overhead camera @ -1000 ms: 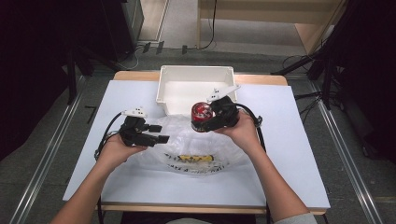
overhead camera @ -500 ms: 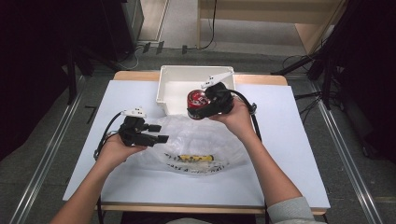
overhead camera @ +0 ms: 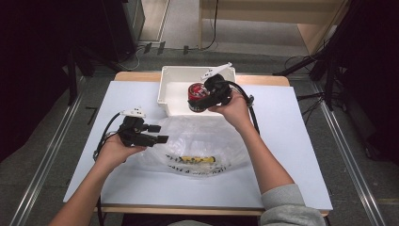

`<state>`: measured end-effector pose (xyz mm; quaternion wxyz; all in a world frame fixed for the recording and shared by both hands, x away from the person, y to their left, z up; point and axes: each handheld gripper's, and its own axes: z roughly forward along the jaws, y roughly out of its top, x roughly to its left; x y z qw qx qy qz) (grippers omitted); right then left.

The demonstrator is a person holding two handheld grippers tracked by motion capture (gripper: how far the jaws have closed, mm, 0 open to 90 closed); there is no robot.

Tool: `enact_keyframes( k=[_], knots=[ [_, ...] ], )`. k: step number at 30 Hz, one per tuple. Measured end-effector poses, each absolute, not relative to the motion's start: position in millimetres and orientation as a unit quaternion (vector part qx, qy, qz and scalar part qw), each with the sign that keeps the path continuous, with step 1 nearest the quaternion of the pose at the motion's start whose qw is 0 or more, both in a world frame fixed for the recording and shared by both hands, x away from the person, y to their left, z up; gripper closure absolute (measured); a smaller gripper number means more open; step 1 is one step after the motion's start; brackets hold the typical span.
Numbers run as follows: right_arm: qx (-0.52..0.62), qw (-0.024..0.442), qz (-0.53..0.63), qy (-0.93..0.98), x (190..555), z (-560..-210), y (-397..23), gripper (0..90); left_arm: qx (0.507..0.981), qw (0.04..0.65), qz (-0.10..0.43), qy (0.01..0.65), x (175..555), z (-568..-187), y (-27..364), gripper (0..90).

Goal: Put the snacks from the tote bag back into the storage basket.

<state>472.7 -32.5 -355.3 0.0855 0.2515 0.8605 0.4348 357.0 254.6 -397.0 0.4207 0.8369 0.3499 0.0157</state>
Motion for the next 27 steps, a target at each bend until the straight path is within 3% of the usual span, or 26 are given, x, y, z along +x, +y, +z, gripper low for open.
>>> enact_keyframes(
  k=[13,27],
  knots=[
    [0.264,0.084,0.426,0.861,502,-362,-14,26.0,0.835,0.422,0.017,0.353,358,-397,257,37.4],
    [0.295,0.086,0.421,0.853,527,-396,-12,26.0,0.836,0.415,0.016,0.358,360,-399,259,37.4]
  ],
)
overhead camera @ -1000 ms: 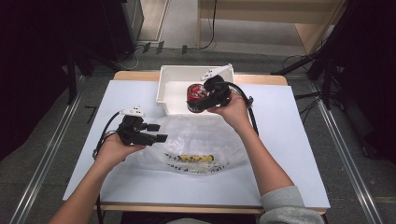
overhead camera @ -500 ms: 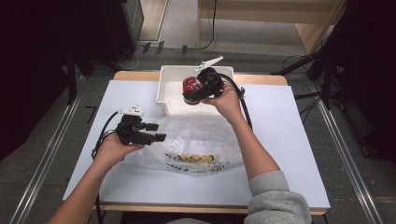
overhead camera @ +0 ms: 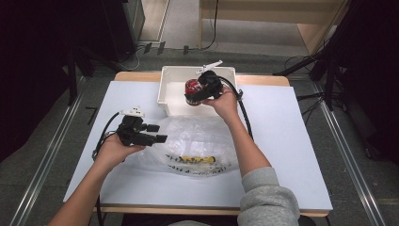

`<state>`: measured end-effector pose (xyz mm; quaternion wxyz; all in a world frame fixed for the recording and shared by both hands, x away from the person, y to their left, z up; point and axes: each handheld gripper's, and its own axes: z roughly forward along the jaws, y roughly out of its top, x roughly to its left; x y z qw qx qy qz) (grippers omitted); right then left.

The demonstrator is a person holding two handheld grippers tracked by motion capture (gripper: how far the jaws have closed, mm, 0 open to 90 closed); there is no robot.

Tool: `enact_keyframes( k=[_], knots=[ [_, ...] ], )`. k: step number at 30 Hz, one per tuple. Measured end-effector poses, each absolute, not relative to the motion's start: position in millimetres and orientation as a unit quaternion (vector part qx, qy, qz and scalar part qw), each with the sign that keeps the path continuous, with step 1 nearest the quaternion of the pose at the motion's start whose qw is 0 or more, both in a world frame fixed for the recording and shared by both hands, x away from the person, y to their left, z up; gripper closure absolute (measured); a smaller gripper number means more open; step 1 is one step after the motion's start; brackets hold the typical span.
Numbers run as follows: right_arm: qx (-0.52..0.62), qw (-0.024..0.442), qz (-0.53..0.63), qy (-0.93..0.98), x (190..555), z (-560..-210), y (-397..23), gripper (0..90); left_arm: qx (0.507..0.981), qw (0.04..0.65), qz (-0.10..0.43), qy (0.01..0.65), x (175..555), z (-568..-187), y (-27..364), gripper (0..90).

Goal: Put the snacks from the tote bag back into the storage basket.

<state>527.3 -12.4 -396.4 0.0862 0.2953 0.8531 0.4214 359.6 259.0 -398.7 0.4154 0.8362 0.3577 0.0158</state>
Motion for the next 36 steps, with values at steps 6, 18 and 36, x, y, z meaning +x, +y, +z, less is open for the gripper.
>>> enact_keyframes(
  k=[6,18,36],
  knots=[
    [0.302,0.095,0.419,0.851,533,-404,-14,26.0,0.836,0.416,0.015,0.358,360,-399,259,37.4],
    [0.321,0.094,0.421,0.843,540,-427,-8,26.0,0.834,0.419,0.013,0.359,360,-399,260,37.5],
    [0.342,0.1,0.396,0.847,550,-446,-5,26.0,0.835,0.418,0.012,0.358,360,-399,259,37.5]
  ],
)
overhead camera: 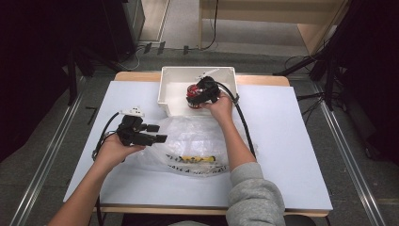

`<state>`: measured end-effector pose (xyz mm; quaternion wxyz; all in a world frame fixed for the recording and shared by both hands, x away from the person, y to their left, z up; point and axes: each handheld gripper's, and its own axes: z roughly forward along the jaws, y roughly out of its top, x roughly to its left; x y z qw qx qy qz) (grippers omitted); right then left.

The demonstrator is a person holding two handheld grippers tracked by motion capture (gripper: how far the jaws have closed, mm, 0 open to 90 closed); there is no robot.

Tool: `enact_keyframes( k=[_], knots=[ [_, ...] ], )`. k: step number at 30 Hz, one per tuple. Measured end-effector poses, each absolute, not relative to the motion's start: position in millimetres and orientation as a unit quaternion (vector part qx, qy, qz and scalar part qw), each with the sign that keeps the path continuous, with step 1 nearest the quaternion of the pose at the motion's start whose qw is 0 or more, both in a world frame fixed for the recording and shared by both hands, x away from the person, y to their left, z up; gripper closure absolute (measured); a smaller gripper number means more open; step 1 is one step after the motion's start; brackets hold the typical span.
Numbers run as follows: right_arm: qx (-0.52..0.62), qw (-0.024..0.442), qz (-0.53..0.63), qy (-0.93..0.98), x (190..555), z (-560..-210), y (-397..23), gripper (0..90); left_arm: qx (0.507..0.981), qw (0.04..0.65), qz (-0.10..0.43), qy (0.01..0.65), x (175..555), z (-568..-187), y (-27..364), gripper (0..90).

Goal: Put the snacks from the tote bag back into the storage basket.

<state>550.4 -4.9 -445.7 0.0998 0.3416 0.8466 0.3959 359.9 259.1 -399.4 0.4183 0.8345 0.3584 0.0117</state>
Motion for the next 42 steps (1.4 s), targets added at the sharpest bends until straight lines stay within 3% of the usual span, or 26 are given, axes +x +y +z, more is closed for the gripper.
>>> enact_keyframes(
  k=[42],
  knots=[
    [0.391,0.097,0.364,0.84,545.4,-443.9,-9.6,21.8,0.835,0.418,0.012,0.358,359.7,-399.4,259.1,37.4]
  ],
)
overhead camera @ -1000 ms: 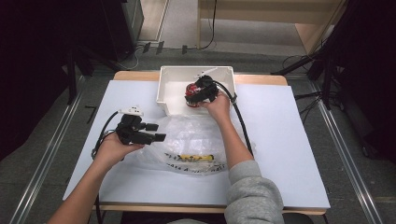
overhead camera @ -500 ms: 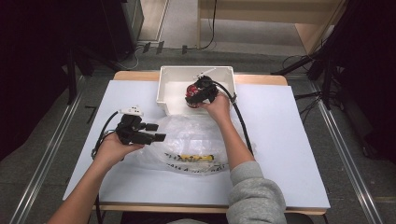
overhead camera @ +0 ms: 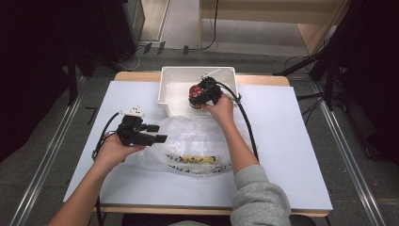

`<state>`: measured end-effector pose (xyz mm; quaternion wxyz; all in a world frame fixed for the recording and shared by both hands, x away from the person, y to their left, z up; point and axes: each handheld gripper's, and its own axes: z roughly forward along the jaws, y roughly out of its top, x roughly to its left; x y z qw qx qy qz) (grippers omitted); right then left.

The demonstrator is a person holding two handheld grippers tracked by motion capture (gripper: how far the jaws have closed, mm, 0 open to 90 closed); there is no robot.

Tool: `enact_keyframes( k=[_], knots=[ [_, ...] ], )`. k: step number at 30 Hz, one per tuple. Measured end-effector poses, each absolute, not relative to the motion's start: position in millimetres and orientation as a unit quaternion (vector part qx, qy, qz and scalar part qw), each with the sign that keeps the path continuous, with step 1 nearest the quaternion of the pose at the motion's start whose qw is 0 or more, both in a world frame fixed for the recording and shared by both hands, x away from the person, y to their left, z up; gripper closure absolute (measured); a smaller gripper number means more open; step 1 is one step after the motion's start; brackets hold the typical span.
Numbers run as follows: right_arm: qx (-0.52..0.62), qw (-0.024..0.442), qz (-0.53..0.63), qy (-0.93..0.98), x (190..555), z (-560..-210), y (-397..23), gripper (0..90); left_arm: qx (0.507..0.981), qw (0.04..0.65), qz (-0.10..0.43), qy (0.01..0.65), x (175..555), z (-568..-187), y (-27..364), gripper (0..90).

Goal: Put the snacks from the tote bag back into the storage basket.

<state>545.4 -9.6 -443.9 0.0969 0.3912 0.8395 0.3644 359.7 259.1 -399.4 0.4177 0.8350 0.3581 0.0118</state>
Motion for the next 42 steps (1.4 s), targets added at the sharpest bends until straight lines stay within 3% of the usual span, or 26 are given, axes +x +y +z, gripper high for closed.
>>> enact_keyframes(
  k=[24,28,42],
  knots=[
    [0.382,0.102,0.397,0.828,525,-406,-25,24.1,0.833,0.42,0.014,0.361,360,-399,260,37.4],
    [0.381,0.101,0.408,0.824,519,-401,-29,29.0,0.832,0.419,0.015,0.362,360,-399,261,37.4],
    [0.389,0.106,0.43,0.808,498,-403,-44,62.1,0.831,0.421,0.017,0.363,360,-398,261,37.4]
  ],
)
